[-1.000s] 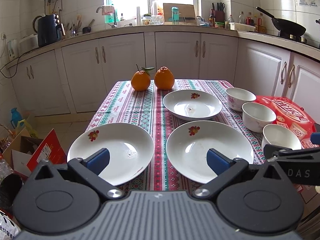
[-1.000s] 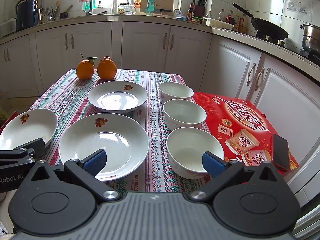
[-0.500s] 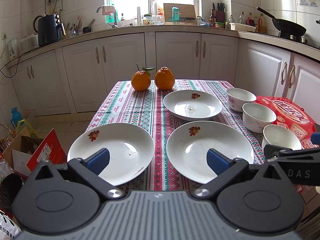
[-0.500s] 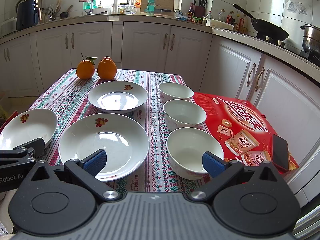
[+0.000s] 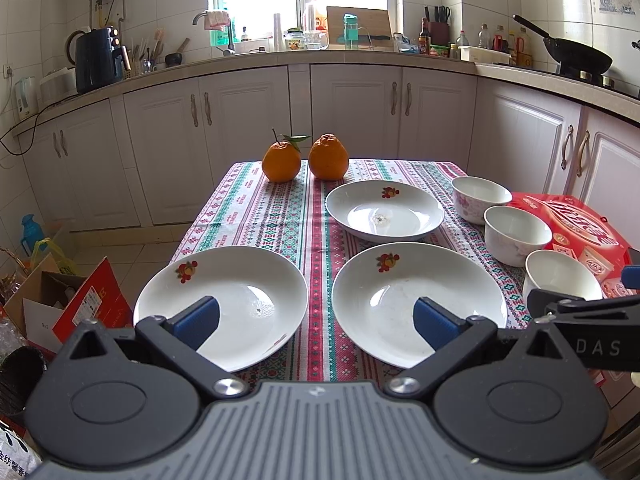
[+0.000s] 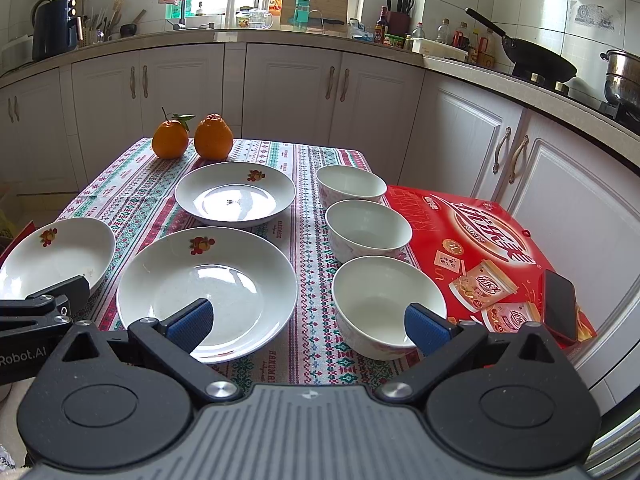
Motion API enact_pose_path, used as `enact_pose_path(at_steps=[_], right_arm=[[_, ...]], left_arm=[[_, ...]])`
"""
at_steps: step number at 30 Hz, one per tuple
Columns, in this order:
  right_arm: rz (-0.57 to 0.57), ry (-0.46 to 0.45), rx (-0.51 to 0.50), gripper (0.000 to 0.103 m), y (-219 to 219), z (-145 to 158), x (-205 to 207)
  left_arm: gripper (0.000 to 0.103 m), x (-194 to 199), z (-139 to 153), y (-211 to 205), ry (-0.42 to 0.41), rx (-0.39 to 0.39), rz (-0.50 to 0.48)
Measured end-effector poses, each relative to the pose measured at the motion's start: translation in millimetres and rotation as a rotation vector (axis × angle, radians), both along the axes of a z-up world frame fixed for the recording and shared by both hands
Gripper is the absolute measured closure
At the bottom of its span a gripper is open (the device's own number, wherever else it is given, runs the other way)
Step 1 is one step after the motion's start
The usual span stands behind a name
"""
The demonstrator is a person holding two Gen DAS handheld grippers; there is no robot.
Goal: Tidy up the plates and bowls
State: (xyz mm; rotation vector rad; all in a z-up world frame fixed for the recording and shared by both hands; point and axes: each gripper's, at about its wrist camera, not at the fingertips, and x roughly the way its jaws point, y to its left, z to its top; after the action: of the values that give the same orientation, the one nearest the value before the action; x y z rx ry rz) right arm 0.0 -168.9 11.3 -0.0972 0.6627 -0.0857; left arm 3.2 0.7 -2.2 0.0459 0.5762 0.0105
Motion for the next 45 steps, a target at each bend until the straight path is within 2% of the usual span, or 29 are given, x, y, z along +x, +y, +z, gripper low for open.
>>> enact_pose_path(at_steps=[31,36,39,42,45], right_arm=[[0.008,0.007,-0.004,0.000,-0.5,1.3,4.1],[0.060,0.016,-0.005,0.000,0.2,4.1,16.7],[0.094,-0.019,-0.013,0.000,-0.3,13.2,27.4],[0.170,-0.065,0.015,0.000,0.5,25.4,43.0],[0.326,-0.098,0.087,0.000,3.4,31.4,61.0]], left_arm=[[0.001,3.2,1.4,3.0,-0.002,-0.013,-0.019],[0.001,7.6,2.2,12.4,-0.013,0.000,-0.036],[0.001,8.7,2.5,28.7,-0.041,0.001,-0.026],[0.001,10.1,-0.8,50.4,-0.057,0.015,-0.034],[0.001,10.4,-10.3,75.2,-0.046,-0.004,-0.070]])
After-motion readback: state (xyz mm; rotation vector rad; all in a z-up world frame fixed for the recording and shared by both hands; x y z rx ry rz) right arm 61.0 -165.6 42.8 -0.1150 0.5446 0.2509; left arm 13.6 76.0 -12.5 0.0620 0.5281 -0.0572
